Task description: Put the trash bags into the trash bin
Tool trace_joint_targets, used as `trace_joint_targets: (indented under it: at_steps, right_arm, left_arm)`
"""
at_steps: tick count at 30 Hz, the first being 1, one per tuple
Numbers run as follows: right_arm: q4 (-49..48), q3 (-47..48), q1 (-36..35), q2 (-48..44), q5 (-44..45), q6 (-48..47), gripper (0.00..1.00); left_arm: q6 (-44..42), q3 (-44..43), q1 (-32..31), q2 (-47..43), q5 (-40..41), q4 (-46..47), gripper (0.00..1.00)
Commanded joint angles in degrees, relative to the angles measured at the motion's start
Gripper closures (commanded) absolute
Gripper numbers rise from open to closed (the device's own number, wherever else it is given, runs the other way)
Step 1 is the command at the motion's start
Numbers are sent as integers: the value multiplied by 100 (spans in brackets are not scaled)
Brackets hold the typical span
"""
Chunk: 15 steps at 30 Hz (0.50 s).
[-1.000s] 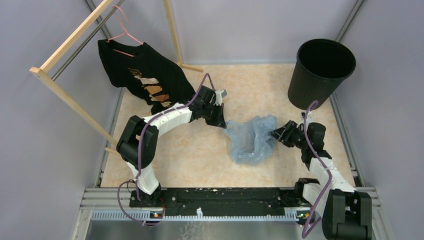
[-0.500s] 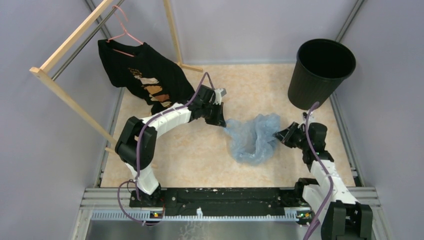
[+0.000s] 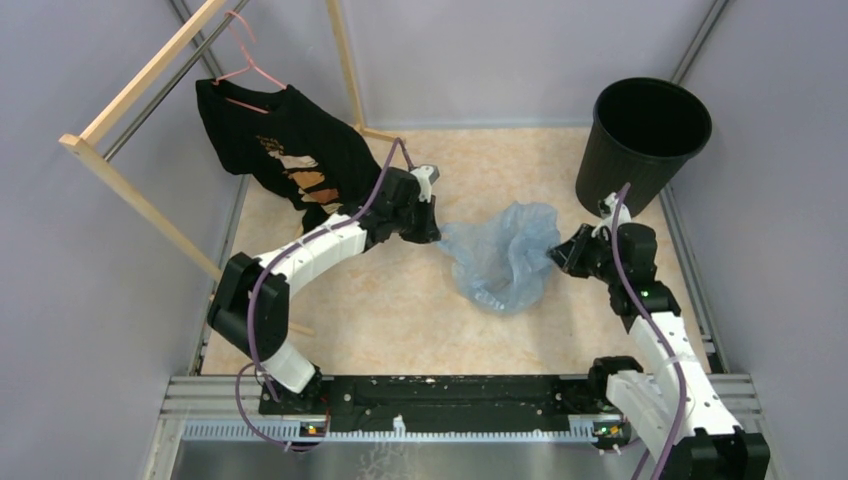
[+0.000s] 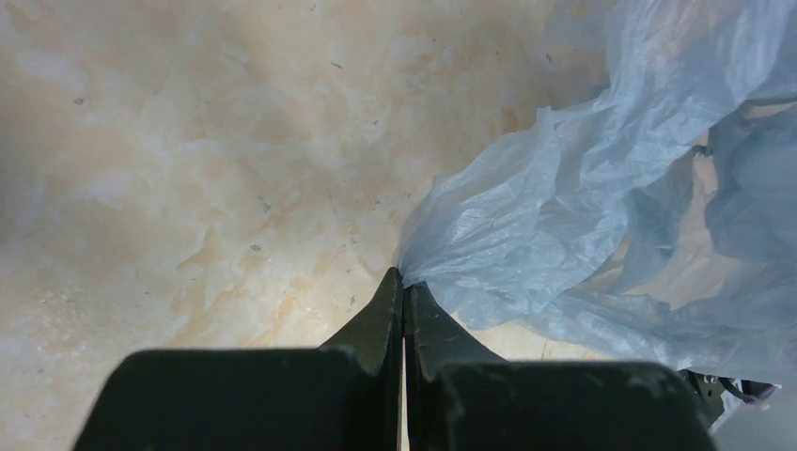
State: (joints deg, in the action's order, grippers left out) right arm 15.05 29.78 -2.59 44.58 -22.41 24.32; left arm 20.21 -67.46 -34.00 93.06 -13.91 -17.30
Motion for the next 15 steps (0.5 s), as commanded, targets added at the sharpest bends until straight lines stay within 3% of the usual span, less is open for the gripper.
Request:
trace_joint_targets:
  at_steps: [1, 6, 10, 12, 15]
  right_arm:
    - [137, 381, -63, -137, 180, -133, 93]
    - [-170, 275, -61, 267, -34, 190, 97]
    - [-414, 671, -66, 1133, 53, 211, 99]
    - [-134, 1496, -72, 1692, 150, 117, 99]
    - [954, 4070, -171, 2336, 37, -223, 99]
  left_arm:
    - [25, 232, 7, -363, 149, 411, 100]
    - [364, 351, 27, -353, 166, 302, 100]
    - [715, -219, 121, -44, 319, -71, 100]
    - [871, -1005, 352, 177, 64, -389, 100]
    - [1071, -3033, 622, 355, -483, -1125, 100]
